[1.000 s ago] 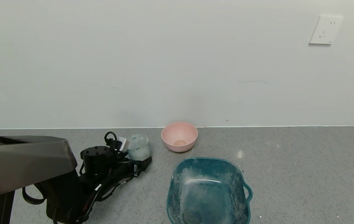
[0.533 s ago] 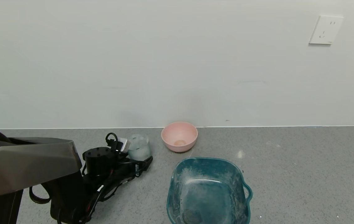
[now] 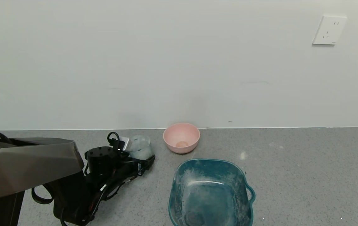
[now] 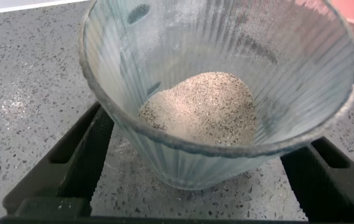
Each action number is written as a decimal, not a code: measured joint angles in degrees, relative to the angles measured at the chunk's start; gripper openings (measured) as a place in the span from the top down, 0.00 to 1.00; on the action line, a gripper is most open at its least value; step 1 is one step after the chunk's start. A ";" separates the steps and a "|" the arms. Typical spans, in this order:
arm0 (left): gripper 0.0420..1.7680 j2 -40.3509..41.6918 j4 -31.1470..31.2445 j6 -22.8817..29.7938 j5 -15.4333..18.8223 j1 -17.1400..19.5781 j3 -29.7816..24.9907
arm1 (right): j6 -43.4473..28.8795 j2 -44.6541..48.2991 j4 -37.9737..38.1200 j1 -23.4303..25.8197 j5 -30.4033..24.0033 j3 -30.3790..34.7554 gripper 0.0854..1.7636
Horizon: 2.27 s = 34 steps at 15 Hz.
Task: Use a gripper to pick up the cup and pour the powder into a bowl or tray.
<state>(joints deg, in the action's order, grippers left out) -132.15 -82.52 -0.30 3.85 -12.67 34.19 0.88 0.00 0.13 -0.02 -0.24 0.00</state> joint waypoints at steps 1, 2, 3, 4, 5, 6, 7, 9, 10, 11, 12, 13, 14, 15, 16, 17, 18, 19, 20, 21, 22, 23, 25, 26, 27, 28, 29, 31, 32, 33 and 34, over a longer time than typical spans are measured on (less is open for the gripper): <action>0.09 -0.02 -0.04 -0.02 0.00 0.00 0.04 | -0.02 0.00 -0.02 0.00 0.04 0.00 0.03; 0.20 -0.02 0.00 -0.05 0.00 0.00 0.06 | 0.00 0.00 0.00 0.00 0.02 0.00 0.03; 0.25 -0.05 0.05 -0.10 0.00 0.00 0.06 | -0.02 0.00 0.00 0.00 0.02 0.00 0.03; 0.27 -0.05 0.05 -0.07 0.00 -0.01 0.06 | -0.02 0.00 0.00 0.00 0.02 0.00 0.03; 0.28 -0.05 0.05 -0.05 -0.02 -0.04 0.04 | -0.02 0.00 0.00 0.00 0.00 0.00 0.03; 0.28 -0.05 0.05 -0.05 -0.09 -0.06 0.04 | -0.02 0.00 0.00 -0.02 0.00 0.00 0.03; 0.28 -0.05 0.05 -0.05 -0.09 -0.09 0.06 | 0.02 0.00 0.00 -0.02 0.02 0.00 0.03; 0.28 -0.05 0.05 -0.05 -0.11 -0.09 0.06 | -0.02 0.00 0.00 0.00 0.04 0.00 0.03; 0.28 -0.05 0.05 -0.02 -0.11 -0.09 0.06 | 0.00 0.00 0.00 -0.02 0.02 0.00 0.03; 0.28 -0.02 0.05 -0.02 -0.09 -0.09 0.06 | -0.02 0.00 0.00 0.00 0.04 0.00 0.03; 0.28 0.01 0.07 -0.05 -0.09 -0.09 0.06 | -0.02 0.00 -0.02 0.00 0.02 0.00 0.03; 0.28 0.10 0.18 -0.02 -0.09 -0.09 -0.05 | -0.02 0.00 -0.02 0.00 0.02 0.00 0.03; 0.29 0.30 0.27 -0.05 -0.09 -0.09 -0.24 | -0.02 0.00 -0.04 0.00 0.00 0.00 0.03; 0.29 0.61 0.57 -0.02 -0.11 -0.09 -0.35 | -0.02 0.00 -0.04 0.00 0.04 0.00 0.03; 0.29 1.17 1.10 -0.05 -0.09 -0.09 -0.40 | 0.00 0.00 -0.02 0.00 0.04 0.00 0.03; 0.29 2.05 2.06 -0.02 -0.11 -0.04 -0.40 | -0.02 0.00 -0.02 0.00 0.02 0.00 0.03; 0.29 3.27 3.55 -0.05 -0.09 0.02 -0.40 | -0.04 0.00 -0.02 0.00 0.04 0.00 0.03; 0.29 4.96 5.64 -0.02 -0.09 0.11 -0.32 | 0.00 0.00 -0.02 0.00 0.02 0.00 0.03; 0.29 6.95 7.94 -0.10 -0.13 0.18 -0.16 | -0.02 0.00 -0.02 0.00 0.02 0.00 0.03; 0.29 8.80 10.23 -0.27 -0.28 0.16 0.15 | -0.02 0.00 -0.04 0.00 0.02 0.00 0.03; 0.29 11.08 13.51 -0.51 -0.77 0.00 0.76 | -0.02 0.00 -0.02 0.00 0.04 0.00 0.03; 0.29 13.26 17.09 -0.63 -1.24 -0.34 1.61 | -0.02 0.00 -0.02 0.00 0.02 0.00 0.03; 0.29 17.63 23.83 -1.04 -2.28 -1.63 4.36 | -0.02 0.00 -0.02 0.00 0.04 0.00 0.03; 0.29 19.49 26.93 -1.71 -3.41 -2.44 5.99 | -0.02 0.00 0.00 0.00 0.02 0.00 0.03; 0.29 21.13 29.75 -2.52 -4.64 -3.40 7.59 | -0.02 0.00 0.00 0.00 0.04 0.00 0.03; 0.29 22.59 32.61 -3.22 -5.80 -4.58 9.26 | -0.02 0.00 -0.02 0.00 0.04 0.00 0.03; 0.29 23.63 34.76 -4.10 -6.49 -5.69 10.57 | -0.02 0.00 0.00 0.00 0.04 0.00 0.03; 0.29 24.93 37.10 -6.39 -8.12 -7.75 12.50 | -0.02 0.00 0.00 0.00 0.04 0.00 0.03; 0.29 25.31 37.71 -7.46 -9.12 -8.74 13.18 | -0.02 0.00 0.00 0.00 0.04 0.00 0.03; 0.29 25.61 38.42 -8.51 -9.96 -9.83 13.81 | 0.02 0.00 0.00 0.00 0.04 0.00 0.03; 0.29 25.83 39.67 -9.92 -10.61 -10.98 14.40 | -0.02 0.00 0.00 0.00 0.02 0.00 0.03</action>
<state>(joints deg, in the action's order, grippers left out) -106.31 -42.85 -10.23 -6.75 -23.65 48.59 0.85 0.00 0.13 -0.02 -0.22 0.00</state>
